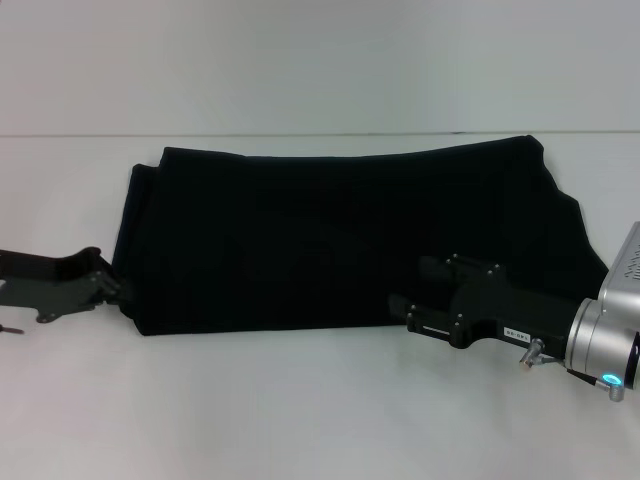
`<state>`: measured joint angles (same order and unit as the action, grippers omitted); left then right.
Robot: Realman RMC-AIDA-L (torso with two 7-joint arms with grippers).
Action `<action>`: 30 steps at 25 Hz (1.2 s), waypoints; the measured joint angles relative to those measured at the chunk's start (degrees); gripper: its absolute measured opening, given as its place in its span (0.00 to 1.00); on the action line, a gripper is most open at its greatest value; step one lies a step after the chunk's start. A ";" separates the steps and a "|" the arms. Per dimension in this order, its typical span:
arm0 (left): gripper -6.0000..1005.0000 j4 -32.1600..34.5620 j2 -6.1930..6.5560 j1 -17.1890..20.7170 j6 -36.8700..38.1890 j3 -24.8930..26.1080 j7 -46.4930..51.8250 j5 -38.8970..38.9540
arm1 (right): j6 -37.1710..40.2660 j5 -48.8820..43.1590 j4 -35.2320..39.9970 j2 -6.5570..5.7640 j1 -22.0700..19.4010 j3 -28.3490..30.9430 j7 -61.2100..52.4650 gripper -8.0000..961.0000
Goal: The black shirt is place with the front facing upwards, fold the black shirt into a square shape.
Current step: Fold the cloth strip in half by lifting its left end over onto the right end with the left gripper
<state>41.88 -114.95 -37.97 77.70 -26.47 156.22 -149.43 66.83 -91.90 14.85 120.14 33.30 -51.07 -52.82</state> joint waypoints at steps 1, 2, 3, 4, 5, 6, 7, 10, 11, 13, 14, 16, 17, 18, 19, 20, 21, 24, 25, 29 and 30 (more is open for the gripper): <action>0.07 0.58 0.14 0.10 0.80 0.07 0.18 -0.03 | 0.02 0.01 0.00 0.00 0.01 0.00 0.00 0.80; 0.07 1.03 0.25 0.17 1.46 0.10 0.31 -0.04 | 0.02 0.01 0.01 0.00 0.01 0.00 0.00 0.80; 0.07 1.47 0.38 0.27 2.09 0.19 0.40 -0.06 | 0.03 0.02 0.03 0.00 0.01 0.00 0.00 0.80; 0.07 1.84 0.44 0.37 2.59 0.31 0.41 -0.07 | 0.04 0.03 0.05 0.00 0.01 0.00 0.00 0.80; 0.07 2.22 0.48 0.52 3.16 0.51 0.41 -0.07 | 0.04 0.04 0.08 0.00 0.01 0.00 0.00 0.80; 0.07 2.58 0.53 0.69 3.56 0.80 0.41 -0.07 | 0.04 0.05 0.08 0.00 0.01 0.00 0.00 0.80; 0.07 2.79 0.57 0.83 3.86 1.15 0.40 -0.08 | 0.04 0.05 0.08 0.00 0.01 0.01 0.00 0.80; 0.08 3.00 0.69 1.30 4.44 2.68 0.21 -0.15 | 0.03 0.06 0.07 0.00 0.04 0.13 0.00 0.80; 0.08 3.03 0.70 1.55 4.47 3.24 0.04 -0.16 | 0.03 0.06 0.02 0.00 0.06 0.18 0.00 0.80; 0.08 3.05 0.71 1.75 4.50 3.40 -0.05 -0.16 | 0.03 0.06 -0.04 0.00 0.07 0.20 0.00 0.80; 0.08 3.09 0.71 1.97 4.58 3.58 -0.14 -0.16 | 0.03 0.06 -0.06 0.00 0.07 0.20 0.00 0.80; 0.08 3.08 0.70 2.21 4.67 3.63 -0.23 0.07 | 0.03 0.06 -0.07 0.00 0.04 0.14 0.00 0.80; 0.08 3.03 0.68 2.28 4.68 3.65 -0.24 0.16 | 0.03 0.06 -0.08 0.00 0.02 0.09 0.00 0.80; 0.08 2.96 0.66 2.34 4.70 3.67 -0.24 0.24 | 0.03 0.06 -0.09 0.00 0.00 0.06 0.00 0.80; 0.08 2.88 0.63 2.36 4.72 3.69 -0.22 0.28 | 0.03 0.06 -0.09 0.00 -0.03 0.04 0.00 0.80; 0.08 2.81 0.60 2.41 4.75 3.70 -0.17 0.29 | 0.03 0.05 -0.09 0.00 -0.07 0.03 0.00 0.80; 0.08 2.72 0.57 2.48 4.78 3.71 -0.14 0.32 | 0.04 0.05 -0.09 0.00 -0.13 0.02 0.00 0.80; 0.08 2.57 0.39 2.86 4.65 3.71 -0.45 0.45 | 0.12 0.05 -0.09 0.00 -0.20 0.04 0.00 0.80; 0.08 2.57 0.31 3.07 4.55 3.71 -0.65 0.48 | 0.20 0.05 -0.09 0.00 -0.21 0.06 0.00 0.80; 0.16 2.82 0.04 3.98 4.60 4.55 -1.00 0.63 | 0.35 0.05 -0.09 0.00 -0.27 0.08 0.00 0.80; 0.19 2.84 0.02 4.12 4.87 5.19 -1.01 0.62 | 0.40 0.05 -0.09 0.00 -0.30 0.07 0.00 0.80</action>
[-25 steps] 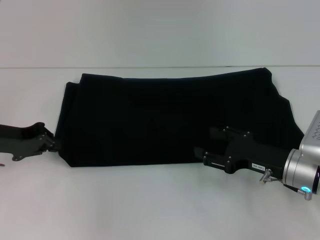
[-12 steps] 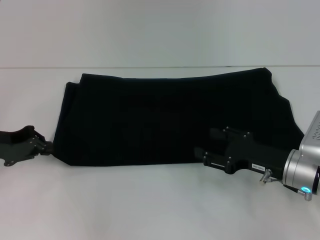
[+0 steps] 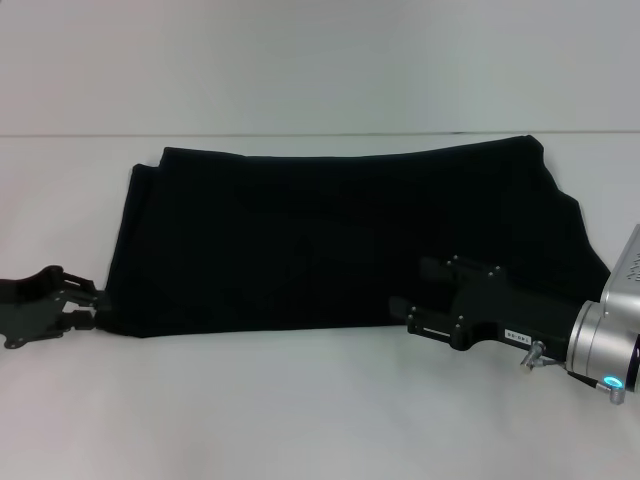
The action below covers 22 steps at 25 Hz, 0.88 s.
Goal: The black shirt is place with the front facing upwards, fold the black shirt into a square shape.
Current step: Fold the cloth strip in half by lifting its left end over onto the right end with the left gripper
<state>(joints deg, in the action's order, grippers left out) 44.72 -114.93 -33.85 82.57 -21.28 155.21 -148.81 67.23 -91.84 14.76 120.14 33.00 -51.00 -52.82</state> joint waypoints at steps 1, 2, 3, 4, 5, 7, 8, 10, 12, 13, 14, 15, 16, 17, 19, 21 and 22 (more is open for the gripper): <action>0.21 0.00 0.00 0.11 0.23 0.64 0.00 -0.01 | 0.10 0.00 0.00 0.00 -0.02 -0.02 0.00 0.80; 0.25 0.01 0.02 0.27 0.51 1.43 -0.01 -0.03 | 0.23 0.00 0.00 0.00 -0.04 -0.04 0.00 0.80; 0.30 0.02 0.03 0.53 0.74 2.31 -0.01 -0.03 | 0.36 0.00 0.00 0.00 -0.04 -0.04 0.00 0.80; 0.34 0.02 0.04 0.80 0.89 2.93 -0.01 -0.03 | 0.44 0.00 0.00 0.00 -0.04 -0.02 0.00 0.80; 0.38 0.02 0.04 1.00 0.94 3.26 -0.02 -0.02 | 0.54 0.00 0.00 0.00 -0.04 0.02 0.00 0.80; 0.46 -0.02 0.02 1.18 0.94 3.39 -0.03 -0.02 | 0.57 0.00 0.00 0.00 -0.04 0.01 0.00 0.80; 0.50 -0.49 -0.06 1.31 0.78 3.31 -0.38 -0.25 | 0.58 0.00 0.00 0.00 -0.04 -0.03 0.00 0.80; 0.58 -0.85 -0.08 1.32 0.50 3.19 -0.61 -0.28 | 0.59 0.00 -0.08 0.00 -0.02 -0.08 0.00 0.80; 0.65 -1.29 -0.12 1.33 0.06 3.17 -0.77 -0.19 | 0.67 0.00 -0.16 0.00 0.02 -0.08 0.00 0.80; 0.68 -1.57 -0.12 1.33 -0.30 3.24 -0.77 -0.08 | 0.78 0.00 -0.18 0.00 0.03 -0.08 0.00 0.80; 0.71 -1.72 -0.12 1.33 -0.48 3.33 -0.76 -0.01 | 0.82 0.00 -0.19 0.00 0.02 -0.08 0.00 0.80; 0.74 -1.87 -0.12 1.32 -0.63 3.40 -0.71 0.01 | 0.84 0.00 -0.19 0.00 -0.01 -0.08 0.00 0.80; 0.77 -2.02 -0.12 1.25 -0.81 3.45 -0.58 0.02 | 0.85 0.00 -0.19 0.00 -0.05 -0.08 0.00 0.80; 0.79 -2.20 -0.12 1.17 -0.96 3.46 -0.53 0.03 | 0.85 0.00 -0.19 0.00 -0.09 -0.08 0.00 0.80; 0.85 -2.85 -0.12 0.94 -1.30 3.50 -0.41 0.11 | 0.86 0.00 -0.19 0.00 -0.14 -0.07 0.00 0.80; 0.88 -3.35 -0.12 0.76 -1.46 3.55 -0.29 0.37 | 0.87 0.00 -0.19 0.00 -0.19 -0.06 0.00 0.80; 0.88 -3.52 -0.12 0.68 -1.51 3.58 -0.26 0.58 | 0.88 0.00 -0.19 0.00 -0.20 -0.06 0.00 0.80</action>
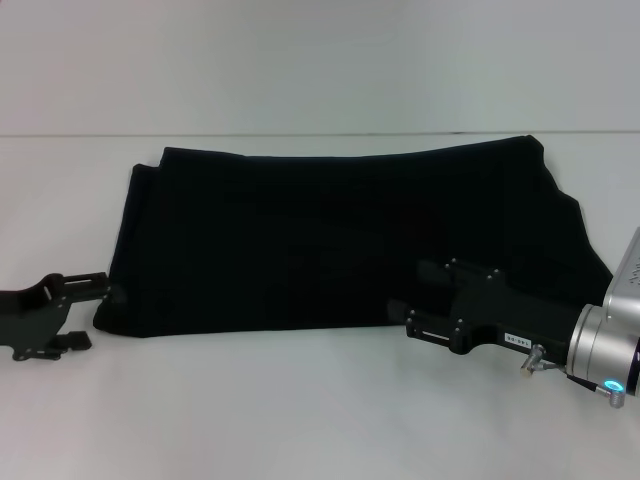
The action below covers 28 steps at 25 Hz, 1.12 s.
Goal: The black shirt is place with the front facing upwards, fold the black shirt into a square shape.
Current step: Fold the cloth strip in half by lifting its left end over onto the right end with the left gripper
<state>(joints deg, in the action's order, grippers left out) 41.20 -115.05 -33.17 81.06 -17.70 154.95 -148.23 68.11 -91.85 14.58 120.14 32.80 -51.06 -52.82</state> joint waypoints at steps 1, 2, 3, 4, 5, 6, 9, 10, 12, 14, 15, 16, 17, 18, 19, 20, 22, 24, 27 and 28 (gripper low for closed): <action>0.89 -0.25 0.00 -0.08 -0.08 0.00 0.05 0.24 | 0.01 0.00 0.00 0.00 -0.01 0.00 0.00 0.80; 0.89 -0.44 0.00 -0.16 -0.20 -0.02 0.12 0.42 | 0.01 0.00 0.00 0.00 -0.01 0.00 0.00 0.80; 0.89 -0.65 0.00 -0.23 -0.37 -0.09 0.15 0.49 | 0.01 0.00 0.00 0.00 -0.02 0.00 0.00 0.80; 0.89 -0.84 0.00 -0.28 -0.59 -0.15 0.18 0.52 | 0.01 0.00 0.00 0.00 -0.02 0.00 0.00 0.80; 0.89 -1.01 0.00 -0.31 -0.84 -0.21 0.22 0.52 | 0.01 0.00 0.00 0.00 -0.02 0.00 0.00 0.80; 0.89 -1.23 0.00 -0.36 -1.13 -0.24 0.24 0.54 | 0.01 0.00 0.00 0.00 -0.02 0.00 0.00 0.80; 0.88 -1.84 0.00 -0.49 -1.69 -0.26 0.28 0.58 | 0.01 0.00 -0.03 0.00 -0.02 0.00 0.00 0.80; 0.88 -2.17 0.00 -0.61 -1.95 -0.30 0.29 0.59 | 0.01 0.00 -0.06 0.00 -0.02 0.00 0.00 0.80; 0.87 -2.60 0.00 -0.84 -2.41 -0.34 0.27 0.71 | 0.01 0.00 -0.11 0.00 -0.02 0.00 0.00 0.80; 0.87 -3.04 0.00 -1.22 -2.79 -0.39 0.15 0.86 | 0.01 0.00 -0.13 0.00 -0.02 0.00 0.00 0.80; 0.87 -3.25 0.00 -1.40 -2.90 -0.40 0.09 0.90 | 0.01 0.00 -0.14 0.00 -0.02 0.00 0.00 0.80; 0.86 -3.45 0.00 -1.65 -3.01 -0.41 -0.01 0.91 | 0.01 0.00 -0.20 0.00 -0.02 0.00 0.00 0.80; 0.86 -3.68 0.00 -1.88 -3.15 -0.41 -0.09 0.93 | 0.01 0.00 -0.26 0.00 -0.02 0.00 0.00 0.80; 0.86 -3.93 0.00 -2.08 -3.31 -0.41 -0.14 0.93 | 0.01 0.00 -0.33 0.00 -0.02 0.00 0.00 0.80; 0.86 -4.06 0.00 -2.25 -3.47 -0.41 -0.17 0.93 | 0.01 0.00 -0.40 0.00 -0.02 0.00 0.00 0.80; 0.85 -4.19 0.00 -2.41 -3.62 -0.41 -0.17 0.89 | 0.01 0.00 -0.44 0.00 -0.02 0.00 0.00 0.80; 0.85 -4.28 0.00 -2.66 -3.78 -0.49 -0.18 0.69 | 0.01 0.00 -0.45 0.00 -0.02 0.00 0.00 0.80; 0.84 -4.29 0.00 -2.76 -3.86 -0.55 -0.24 0.61 | 0.01 0.00 -0.44 0.00 -0.02 0.03 0.00 0.80; 0.84 -4.29 0.00 -2.77 -3.93 -0.56 -0.23 0.68 | 0.13 0.00 -0.47 0.00 -0.02 0.12 0.00 0.80; 0.83 -4.24 0.00 -2.77 -3.94 -0.58 -0.18 0.69 | 0.16 0.00 -0.49 0.00 -0.02 0.15 0.00 0.80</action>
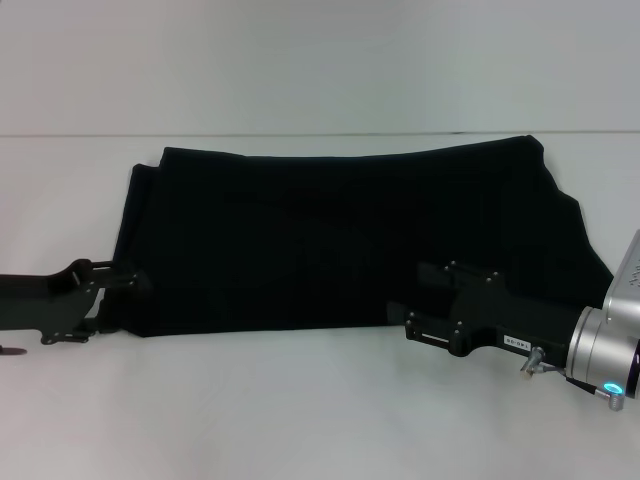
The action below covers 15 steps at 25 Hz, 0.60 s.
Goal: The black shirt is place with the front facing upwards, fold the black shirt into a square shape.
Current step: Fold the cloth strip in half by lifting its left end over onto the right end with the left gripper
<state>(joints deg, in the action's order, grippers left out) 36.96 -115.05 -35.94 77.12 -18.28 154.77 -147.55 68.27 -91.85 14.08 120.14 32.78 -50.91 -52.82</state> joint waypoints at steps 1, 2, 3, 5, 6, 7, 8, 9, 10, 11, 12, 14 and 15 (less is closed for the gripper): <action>0.83 0.14 0.00 -0.01 -0.01 -0.17 0.02 -0.07 | 0.01 0.00 -0.01 0.00 0.00 0.01 0.00 0.80; 0.83 0.23 0.00 -0.02 -0.08 -0.61 0.08 -0.24 | 0.03 0.00 -0.02 0.00 0.00 0.02 0.00 0.80; 0.83 0.31 0.00 -0.04 -0.18 -1.04 0.10 -0.38 | 0.09 0.00 -0.02 0.00 0.01 0.02 0.00 0.80; 0.82 0.35 0.00 -0.37 -0.45 -2.71 0.26 -0.60 | 0.21 0.00 -0.02 0.00 0.05 0.02 0.00 0.80; 0.78 0.35 0.00 -0.37 -0.45 -2.71 0.26 -0.60 | 0.22 0.00 -0.02 0.00 0.06 -0.01 0.00 0.80; 0.74 0.35 0.00 -0.49 -0.52 -2.93 0.30 -0.63 | 0.23 0.00 -0.02 0.00 0.09 -0.03 0.00 0.80; 0.70 0.36 0.00 -0.59 -0.63 -3.02 0.32 -0.66 | 0.23 0.00 -0.02 0.00 0.12 -0.03 0.00 0.80; 0.66 0.37 0.00 -0.65 -0.72 -3.02 0.33 -0.71 | 0.23 0.00 -0.02 0.00 0.15 -0.04 0.00 0.80; 0.62 0.37 0.00 -0.69 -0.79 -3.02 0.33 -0.74 | 0.24 0.00 -0.02 0.00 0.17 -0.05 0.00 0.80; 0.58 0.38 0.00 -0.73 -0.89 -3.01 0.34 -0.77 | 0.24 0.00 -0.02 0.00 0.17 -0.06 0.00 0.80; 0.54 0.38 0.00 -0.75 -1.00 -3.01 0.34 -0.81 | 0.25 0.00 -0.02 0.00 0.17 -0.06 0.00 0.80; 0.46 0.39 0.00 -0.75 -1.24 -3.06 0.35 -0.89 | 0.26 0.00 -0.03 0.00 0.16 -0.07 0.00 0.80; 0.42 0.39 0.00 -0.75 -1.30 -3.21 0.35 -0.94 | 0.26 0.00 -0.03 0.00 0.15 -0.07 0.00 0.80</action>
<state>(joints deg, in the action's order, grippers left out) 37.35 -115.05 -36.69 75.82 -21.49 155.13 -148.48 68.54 -91.84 14.06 120.14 32.93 -50.98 -52.82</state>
